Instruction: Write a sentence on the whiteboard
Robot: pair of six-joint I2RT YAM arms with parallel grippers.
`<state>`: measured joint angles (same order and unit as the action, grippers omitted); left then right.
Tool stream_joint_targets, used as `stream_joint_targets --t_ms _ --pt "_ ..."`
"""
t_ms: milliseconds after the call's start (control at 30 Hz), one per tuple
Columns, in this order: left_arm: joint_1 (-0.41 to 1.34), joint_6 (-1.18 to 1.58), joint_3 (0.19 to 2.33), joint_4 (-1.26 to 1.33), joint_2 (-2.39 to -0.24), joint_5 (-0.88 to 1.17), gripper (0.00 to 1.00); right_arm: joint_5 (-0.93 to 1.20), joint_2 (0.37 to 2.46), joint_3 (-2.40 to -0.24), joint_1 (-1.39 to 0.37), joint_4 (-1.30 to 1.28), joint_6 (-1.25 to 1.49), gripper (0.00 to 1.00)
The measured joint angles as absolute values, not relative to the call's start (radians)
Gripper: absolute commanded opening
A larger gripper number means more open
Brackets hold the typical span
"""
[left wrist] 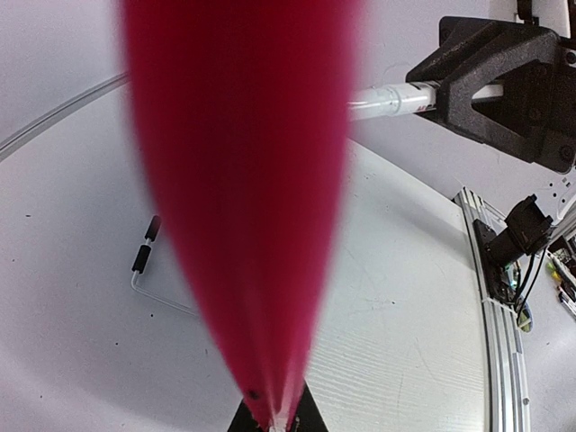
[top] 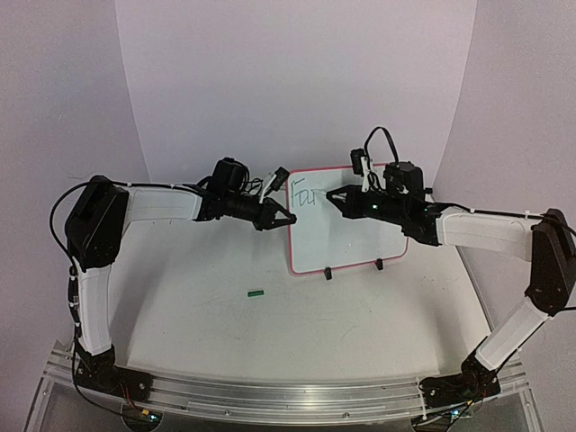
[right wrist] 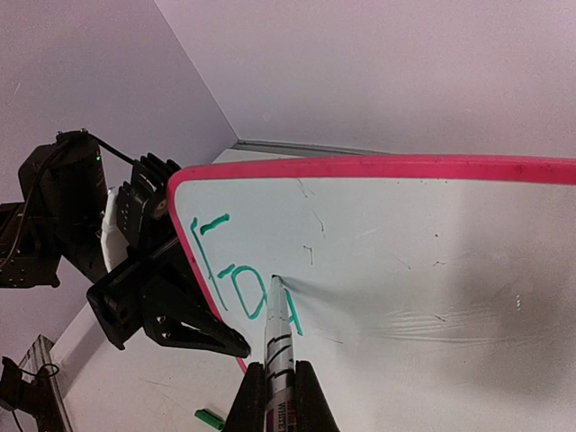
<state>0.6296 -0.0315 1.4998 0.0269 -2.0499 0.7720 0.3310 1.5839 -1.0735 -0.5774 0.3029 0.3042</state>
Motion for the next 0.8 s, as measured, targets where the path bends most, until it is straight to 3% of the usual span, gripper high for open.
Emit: stream_joint_targets --t_ms 333,800 --pt "0.630 -0.035 1.500 0.027 -2.050 0.774 0.00 0.330 1.494 -1.028 -0.577 0.322 0.305 0.00" --pt "0.630 -0.035 1.500 0.027 -2.050 0.774 0.00 0.312 1.558 -1.028 -0.577 0.321 0.305 0.00"
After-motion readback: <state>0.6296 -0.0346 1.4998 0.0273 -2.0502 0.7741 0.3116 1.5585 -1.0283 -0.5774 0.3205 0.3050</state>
